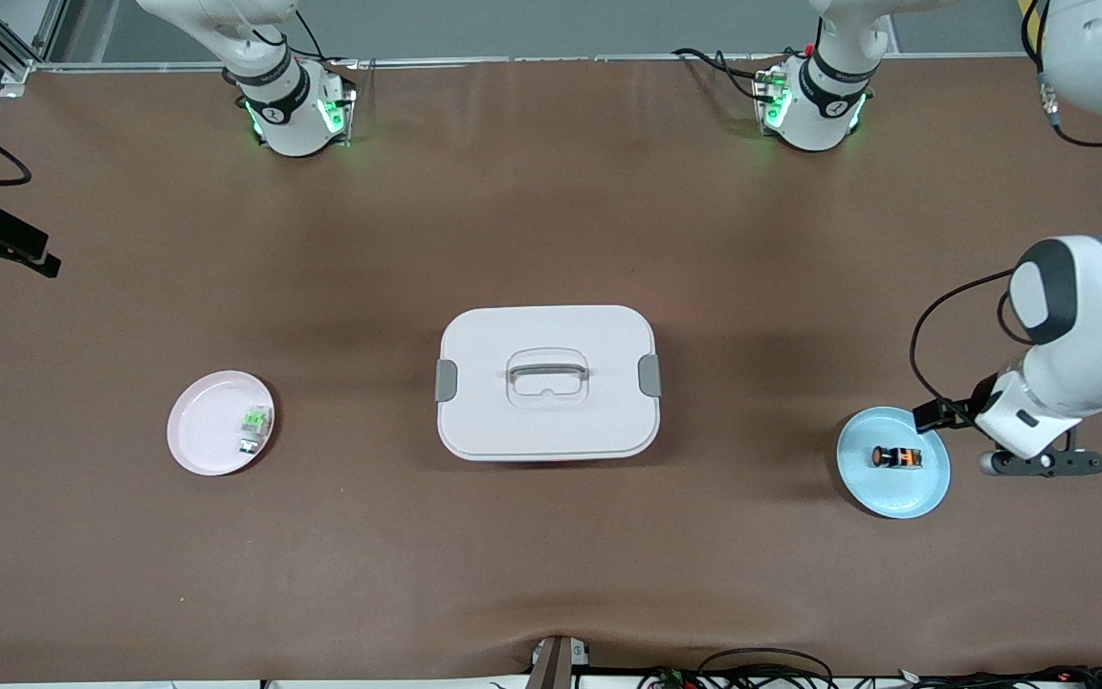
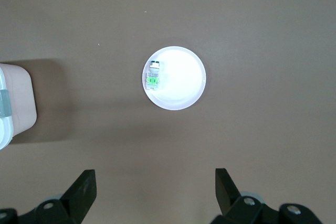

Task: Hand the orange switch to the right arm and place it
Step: 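Lower the left gripper and close it on the orange switch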

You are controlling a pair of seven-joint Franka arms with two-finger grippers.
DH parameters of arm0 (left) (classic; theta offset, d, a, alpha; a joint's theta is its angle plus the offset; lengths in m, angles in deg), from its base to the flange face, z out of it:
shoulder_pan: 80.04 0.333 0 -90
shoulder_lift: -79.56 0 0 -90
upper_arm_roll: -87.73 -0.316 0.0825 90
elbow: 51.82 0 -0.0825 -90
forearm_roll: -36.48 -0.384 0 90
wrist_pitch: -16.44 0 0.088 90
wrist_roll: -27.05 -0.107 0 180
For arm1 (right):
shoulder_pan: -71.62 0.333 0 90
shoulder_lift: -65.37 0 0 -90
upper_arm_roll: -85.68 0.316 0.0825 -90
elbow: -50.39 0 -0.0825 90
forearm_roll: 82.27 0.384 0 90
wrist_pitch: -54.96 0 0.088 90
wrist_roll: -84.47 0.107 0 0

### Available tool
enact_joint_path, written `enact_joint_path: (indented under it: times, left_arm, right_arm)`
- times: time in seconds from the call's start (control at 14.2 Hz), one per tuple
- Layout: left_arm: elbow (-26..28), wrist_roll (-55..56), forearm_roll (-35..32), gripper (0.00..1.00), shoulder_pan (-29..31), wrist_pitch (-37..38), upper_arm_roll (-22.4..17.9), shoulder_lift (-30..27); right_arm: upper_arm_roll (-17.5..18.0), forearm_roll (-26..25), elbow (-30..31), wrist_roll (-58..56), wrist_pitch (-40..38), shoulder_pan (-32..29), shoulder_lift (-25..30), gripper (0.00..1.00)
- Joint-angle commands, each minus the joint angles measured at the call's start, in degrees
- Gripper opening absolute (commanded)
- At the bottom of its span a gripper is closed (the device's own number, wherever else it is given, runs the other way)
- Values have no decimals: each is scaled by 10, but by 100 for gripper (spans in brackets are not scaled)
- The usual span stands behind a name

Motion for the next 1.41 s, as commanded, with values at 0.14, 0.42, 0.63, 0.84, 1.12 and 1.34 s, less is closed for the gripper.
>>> enact_joint_path:
  times: [0.14,0.42,0.63,0.84,1.12,1.34]
  left_arm:
    - [-3,-6,-28,100,-6,-75,0,52]
    - [-5,-6,-37,100,-10,-92,1,78]
    - [-5,-6,-71,100,-4,-111,1,94]
    - [-7,-6,-73,100,-4,-119,1,106]
    - [-7,-4,-66,100,0,-140,2,120]
    - [-7,-5,-66,100,1,-152,2,129]
  right_arm:
    - [8,1,0,6,-6,-7,8,100]
    - [8,3,-1,6,-6,-7,8,100]
    - [8,1,0,5,-8,-6,8,100]
    - [8,1,0,5,-10,-7,8,100]
    - [8,1,0,5,-10,-7,8,100]
    - [8,1,0,5,-10,-6,8,100]
